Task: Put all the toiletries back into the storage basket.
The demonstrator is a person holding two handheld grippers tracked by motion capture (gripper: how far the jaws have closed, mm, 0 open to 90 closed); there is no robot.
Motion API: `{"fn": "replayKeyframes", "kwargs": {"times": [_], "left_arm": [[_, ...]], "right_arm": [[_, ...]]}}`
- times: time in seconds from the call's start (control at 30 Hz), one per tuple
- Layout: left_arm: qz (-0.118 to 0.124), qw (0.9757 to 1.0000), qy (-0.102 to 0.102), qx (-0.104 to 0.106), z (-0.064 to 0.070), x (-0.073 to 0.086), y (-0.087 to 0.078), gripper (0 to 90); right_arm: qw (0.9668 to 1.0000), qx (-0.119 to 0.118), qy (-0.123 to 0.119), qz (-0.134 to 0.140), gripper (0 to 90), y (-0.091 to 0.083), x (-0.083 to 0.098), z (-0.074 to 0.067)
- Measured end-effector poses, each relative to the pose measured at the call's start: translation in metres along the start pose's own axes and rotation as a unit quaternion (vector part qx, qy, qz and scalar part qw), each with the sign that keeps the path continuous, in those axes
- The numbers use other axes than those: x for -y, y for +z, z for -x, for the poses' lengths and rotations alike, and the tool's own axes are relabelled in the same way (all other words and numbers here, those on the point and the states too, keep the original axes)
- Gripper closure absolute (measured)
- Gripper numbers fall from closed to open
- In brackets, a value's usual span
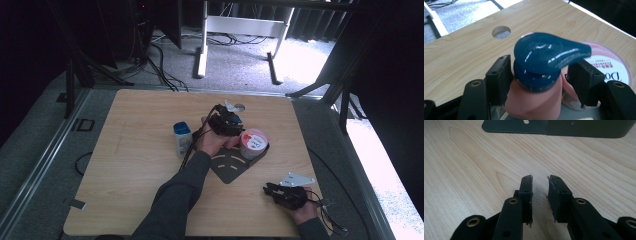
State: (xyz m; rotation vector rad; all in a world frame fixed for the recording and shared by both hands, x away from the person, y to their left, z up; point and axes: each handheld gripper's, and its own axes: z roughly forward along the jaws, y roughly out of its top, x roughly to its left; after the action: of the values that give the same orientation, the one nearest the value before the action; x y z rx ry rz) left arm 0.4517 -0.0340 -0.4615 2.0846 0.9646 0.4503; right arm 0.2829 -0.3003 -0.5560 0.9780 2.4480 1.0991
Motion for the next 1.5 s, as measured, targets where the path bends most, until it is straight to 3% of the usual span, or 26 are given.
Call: {"fn": "replayKeyframes", "kwargs": {"times": [0.43, 0.83, 1.07, 1.3, 1.5], "left_arm": [[0.007, 0.9998, 0.02, 0.004, 0.002, 0.008, -0.023, 42.8], [0.013, 0.9984, 0.03, 0.045, -0.001, 0.008, -0.052, 49.4], [0.033, 0.9974, 0.024, 0.06, -0.004, 0.015, -0.07, 52.0], [0.026, 0.9965, 0.04, 0.068, -0.006, 0.021, -0.084, 51.4], [0.036, 0.9952, 0.043, 0.08, -0.006, 0.027, -0.096, 51.6]], "right_arm": [[1.0, -0.003, 0.0, 0.0, 70.7, 0.0, 0.0, 0.0], [1.0, -0.005, 0.0, 0.003, 68.1, 0.001, 0.0, -0.001], [1.0, -0.005, 0.0, 0.003, 67.3, 0.001, 0.0, -0.001], [1.0, -0.006, 0.001, 0.003, 67.2, 0.001, 0.0, -0.001], [1.0, -0.006, 0.001, 0.004, 66.4, 0.001, 0.0, -0.001]]}}
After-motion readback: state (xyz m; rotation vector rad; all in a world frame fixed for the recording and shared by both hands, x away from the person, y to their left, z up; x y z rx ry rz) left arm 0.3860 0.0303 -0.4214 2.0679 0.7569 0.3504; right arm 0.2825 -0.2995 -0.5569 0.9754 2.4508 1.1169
